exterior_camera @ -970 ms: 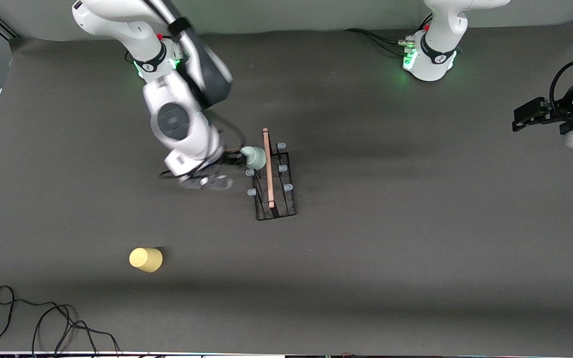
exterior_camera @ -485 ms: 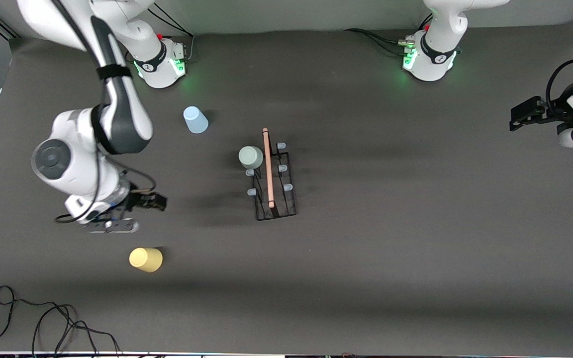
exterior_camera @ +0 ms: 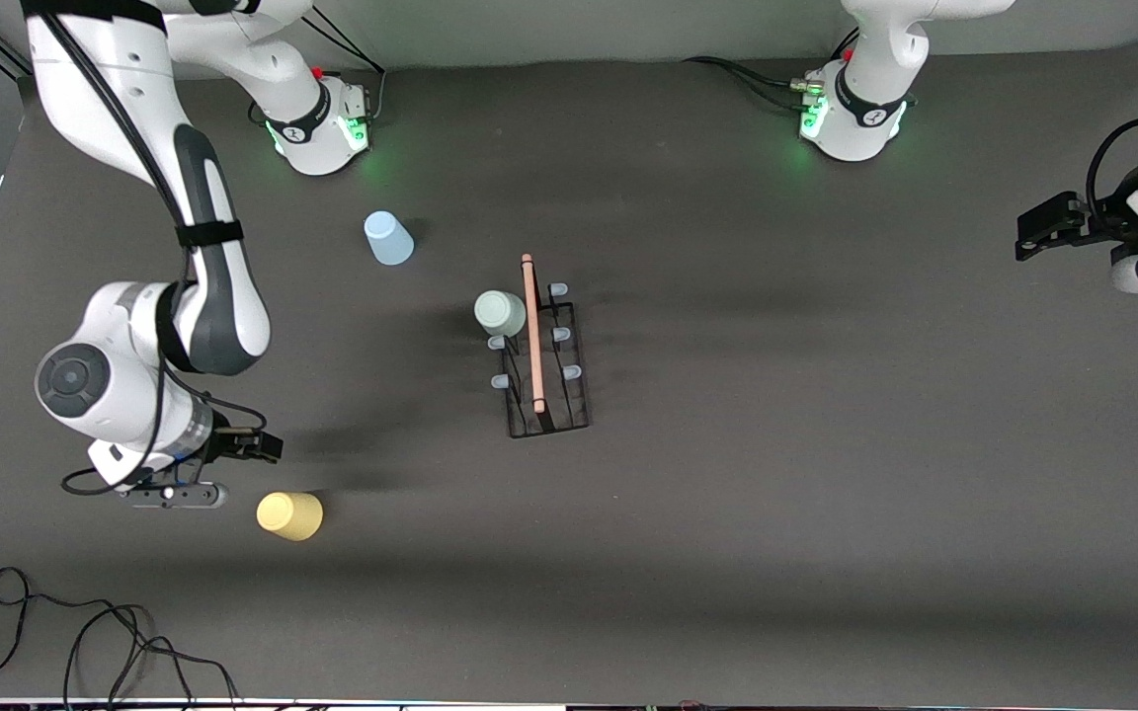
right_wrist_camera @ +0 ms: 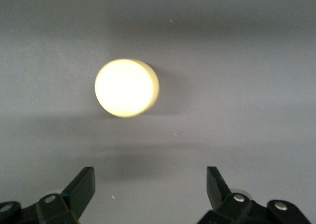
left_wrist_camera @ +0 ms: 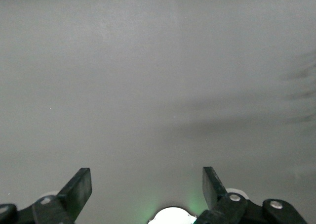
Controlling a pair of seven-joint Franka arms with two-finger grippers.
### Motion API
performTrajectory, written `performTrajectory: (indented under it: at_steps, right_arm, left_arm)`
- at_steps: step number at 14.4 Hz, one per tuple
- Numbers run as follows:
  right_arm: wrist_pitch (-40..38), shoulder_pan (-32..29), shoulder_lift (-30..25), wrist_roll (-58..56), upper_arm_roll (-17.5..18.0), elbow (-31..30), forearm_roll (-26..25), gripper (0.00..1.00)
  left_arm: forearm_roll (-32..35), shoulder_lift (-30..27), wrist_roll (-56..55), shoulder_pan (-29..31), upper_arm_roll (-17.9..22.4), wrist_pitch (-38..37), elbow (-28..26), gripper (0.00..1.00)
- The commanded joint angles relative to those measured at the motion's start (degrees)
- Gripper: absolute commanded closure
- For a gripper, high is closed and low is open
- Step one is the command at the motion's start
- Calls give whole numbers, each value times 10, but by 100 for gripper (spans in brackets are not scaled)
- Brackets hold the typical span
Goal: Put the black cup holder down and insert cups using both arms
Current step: 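Reach the right gripper to the yellow cup and grasp it, then carry the yellow cup to the rack and hang it on a peg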
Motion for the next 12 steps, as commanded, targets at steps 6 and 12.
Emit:
performTrajectory:
  at_steps: [6,12]
  right_arm:
    - [102,-18,120,-40,6,74,56,0]
    - [101,-29,142,-49,19,101,141,26]
  left_arm:
    - [7,-4,6,8,-9,-3,7,0]
    - [6,-4,-8,8,-9,17,3,0]
